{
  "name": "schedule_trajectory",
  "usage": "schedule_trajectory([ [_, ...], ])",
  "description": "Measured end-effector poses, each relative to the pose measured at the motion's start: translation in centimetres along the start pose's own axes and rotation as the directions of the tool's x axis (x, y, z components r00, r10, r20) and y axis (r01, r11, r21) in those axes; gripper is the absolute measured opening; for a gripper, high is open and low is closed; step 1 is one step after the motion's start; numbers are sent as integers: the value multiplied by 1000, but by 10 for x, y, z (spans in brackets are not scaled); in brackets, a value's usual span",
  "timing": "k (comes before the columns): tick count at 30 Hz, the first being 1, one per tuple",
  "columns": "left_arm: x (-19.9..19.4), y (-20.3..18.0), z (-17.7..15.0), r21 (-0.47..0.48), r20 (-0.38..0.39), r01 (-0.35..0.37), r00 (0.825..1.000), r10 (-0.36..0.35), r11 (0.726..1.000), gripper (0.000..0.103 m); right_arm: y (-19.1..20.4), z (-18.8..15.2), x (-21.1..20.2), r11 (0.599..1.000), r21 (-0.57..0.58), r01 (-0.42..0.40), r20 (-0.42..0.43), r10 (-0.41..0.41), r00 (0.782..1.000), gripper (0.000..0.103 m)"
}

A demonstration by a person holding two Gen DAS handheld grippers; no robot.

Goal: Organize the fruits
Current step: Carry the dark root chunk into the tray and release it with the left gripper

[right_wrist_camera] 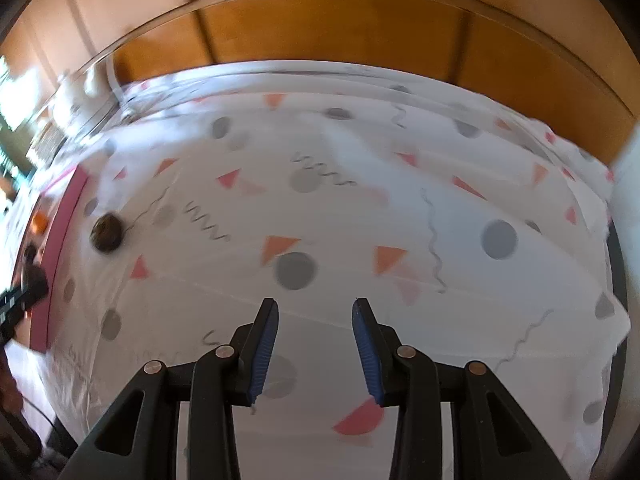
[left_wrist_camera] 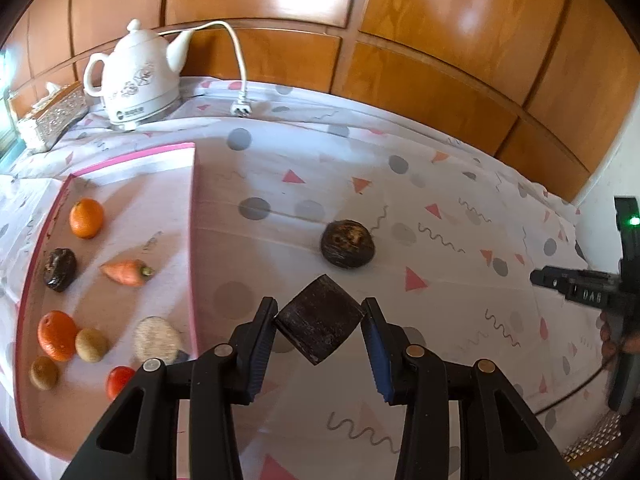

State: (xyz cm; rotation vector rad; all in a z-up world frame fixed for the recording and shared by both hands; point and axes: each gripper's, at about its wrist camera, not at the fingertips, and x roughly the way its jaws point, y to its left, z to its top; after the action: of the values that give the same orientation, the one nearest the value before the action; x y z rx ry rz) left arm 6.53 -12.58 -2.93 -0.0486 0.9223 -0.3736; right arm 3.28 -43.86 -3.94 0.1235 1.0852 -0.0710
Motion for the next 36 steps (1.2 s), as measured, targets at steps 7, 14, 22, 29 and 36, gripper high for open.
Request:
schedule_trajectory([
  [7, -11, 27, 4, -57, 25, -29, 999, 31, 998, 43, 37, -5, 6, 987, -157, -44, -17, 42, 999, 39],
  [14, -19, 57, 6, -108, 38, -81, 996, 85, 991, 43, 50, -9, 4, 975, -210, -74, -19, 72, 997, 39],
  [22, -24, 99, 10, -154, 40, -156, 986, 164, 976, 43, 54, -10, 3, 972, -223, -79, -16, 78, 997, 39],
  [29, -19, 140, 12, -210, 12, -211, 976, 219, 955, 43, 65, -13, 2, 961, -248, -118, -20, 117, 993, 39],
  [36, -18, 165, 19, -214, 7, -245, 968, 252, 946, 43, 86, -20, 5, 936, -314, -159, -44, 153, 987, 39],
])
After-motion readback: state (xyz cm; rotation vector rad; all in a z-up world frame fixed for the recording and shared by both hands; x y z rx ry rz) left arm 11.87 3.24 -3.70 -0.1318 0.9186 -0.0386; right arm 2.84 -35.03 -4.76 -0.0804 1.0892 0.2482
